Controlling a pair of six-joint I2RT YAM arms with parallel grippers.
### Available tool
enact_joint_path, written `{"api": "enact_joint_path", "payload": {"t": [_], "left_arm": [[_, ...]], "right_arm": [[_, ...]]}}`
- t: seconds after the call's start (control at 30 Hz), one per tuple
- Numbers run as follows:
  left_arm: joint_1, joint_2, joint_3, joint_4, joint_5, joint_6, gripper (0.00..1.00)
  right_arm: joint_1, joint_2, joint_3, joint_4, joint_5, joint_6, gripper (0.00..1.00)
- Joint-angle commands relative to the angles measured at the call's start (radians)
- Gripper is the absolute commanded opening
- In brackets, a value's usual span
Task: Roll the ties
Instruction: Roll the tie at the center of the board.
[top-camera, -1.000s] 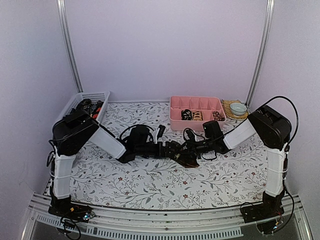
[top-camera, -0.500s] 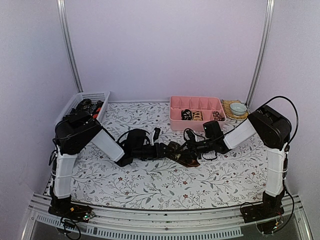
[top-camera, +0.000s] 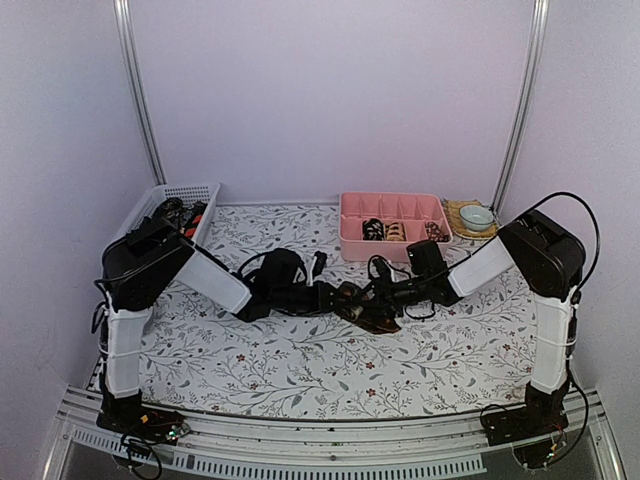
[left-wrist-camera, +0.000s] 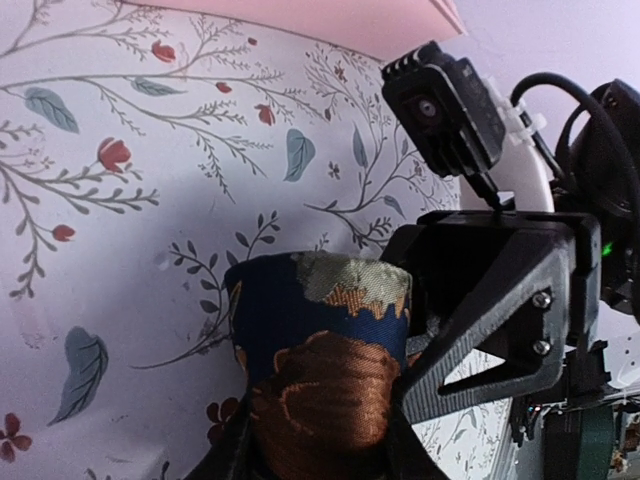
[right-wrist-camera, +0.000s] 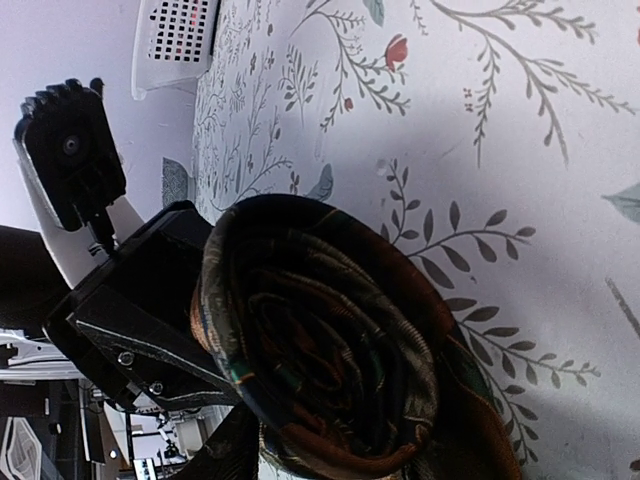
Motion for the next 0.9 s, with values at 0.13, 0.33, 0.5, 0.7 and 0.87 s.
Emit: {"api": "enact_joint_path", "payload": {"t": [0.13,0.33,0.5,0.7,0.87], "left_arm": [[-0.038,-0.054,0.123,-0.604,-0.269,0.284,0.07],[-0.101,-0.051,0.222,-0.791,-0.464,0.442,0.07],[-0.178,-0.028,0.293,-0.887,-0.63,0.559,0.06],[-0.277,0.061,0.413,-1.01,-0.837,0.651,0.06],[-0.332,0.11,0.477,-1.049,-0.947,0.68,0.06]], "right_arm": [[-0.034,-0.274,-0.055,-0.358,0.116,-0.134,0.49],[-0.102,-0.446,-0.089,-0.436,0.111,-0.175,0.5],[-0.113,-0.492,-0.098,-0.47,0.144,-0.207,0.51],[-0.113,-0.441,-0.157,-0.346,0.113,-0.157,0.5],[-0.087,-0.387,-0.184,-0.196,0.044,-0.011,0.47]]}}
